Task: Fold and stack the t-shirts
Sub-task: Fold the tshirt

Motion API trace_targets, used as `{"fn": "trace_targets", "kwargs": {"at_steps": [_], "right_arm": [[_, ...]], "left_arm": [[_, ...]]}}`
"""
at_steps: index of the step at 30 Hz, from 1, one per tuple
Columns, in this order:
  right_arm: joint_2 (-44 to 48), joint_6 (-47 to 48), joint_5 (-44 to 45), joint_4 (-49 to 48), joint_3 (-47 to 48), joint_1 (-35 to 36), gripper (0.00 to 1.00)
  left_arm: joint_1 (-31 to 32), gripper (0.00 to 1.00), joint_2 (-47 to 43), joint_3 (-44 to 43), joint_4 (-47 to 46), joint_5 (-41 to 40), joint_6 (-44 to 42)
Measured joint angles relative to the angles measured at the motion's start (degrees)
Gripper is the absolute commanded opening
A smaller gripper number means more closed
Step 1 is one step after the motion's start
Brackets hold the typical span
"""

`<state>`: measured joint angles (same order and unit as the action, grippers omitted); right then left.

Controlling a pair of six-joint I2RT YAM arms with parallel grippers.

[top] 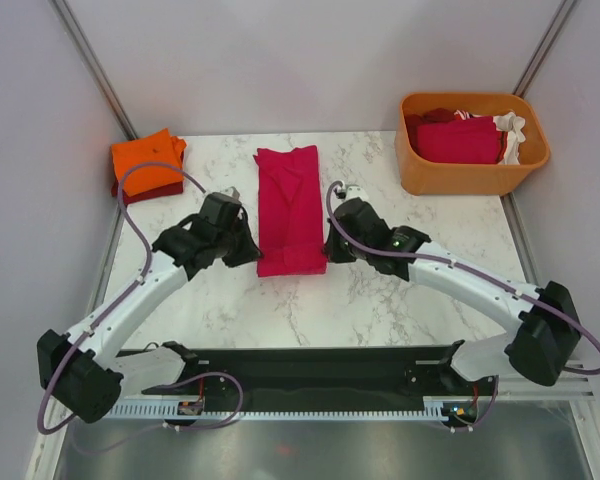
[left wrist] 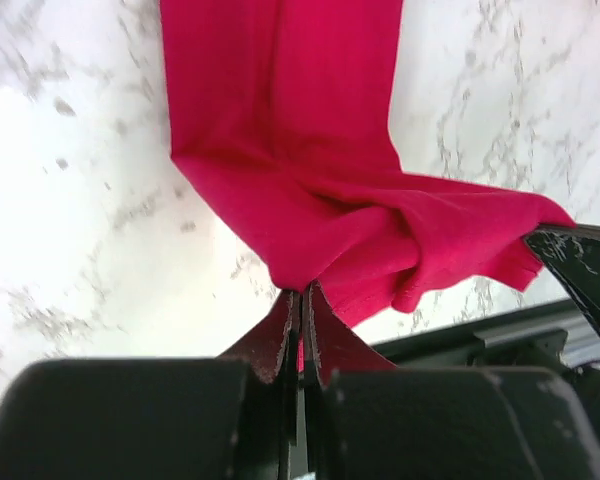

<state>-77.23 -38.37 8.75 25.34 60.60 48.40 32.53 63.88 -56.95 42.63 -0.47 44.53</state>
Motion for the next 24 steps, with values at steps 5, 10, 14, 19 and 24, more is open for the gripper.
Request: {"fn": "trace_targets", "kwargs": {"at_steps": [5, 10, 14, 19, 24], "right_arm": [[-8.0, 4.0, -0.9, 1.0, 9.3, -4.1, 0.0], [-16.9, 6.3, -2.0, 1.5, 16.9, -7.8, 0.0], [-22.6, 7.2, -3.0, 2.0, 20.5, -9.7, 0.0], [-28.7, 8.3, -4.1, 2.9, 24.8, -11.6, 0.0], [-35.6, 8.4, -6.4, 4.4, 31.9, -14.8, 0.51]], "left_arm": [[-6.8, 0.02, 10.2, -8.1, -0.2, 2.0, -6.6], [-11.7, 0.02, 20.6, -15.6, -1.0, 4.1, -11.3], [-13.3, 0.02, 28.1, -21.4, -1.1, 5.3, -13.5], [-14.3, 0.02, 36.4, -27.3, -1.2, 6.3, -15.0], [-16.2, 0.04, 45.2, -32.3, -0.9, 8.7, -15.3]]}}
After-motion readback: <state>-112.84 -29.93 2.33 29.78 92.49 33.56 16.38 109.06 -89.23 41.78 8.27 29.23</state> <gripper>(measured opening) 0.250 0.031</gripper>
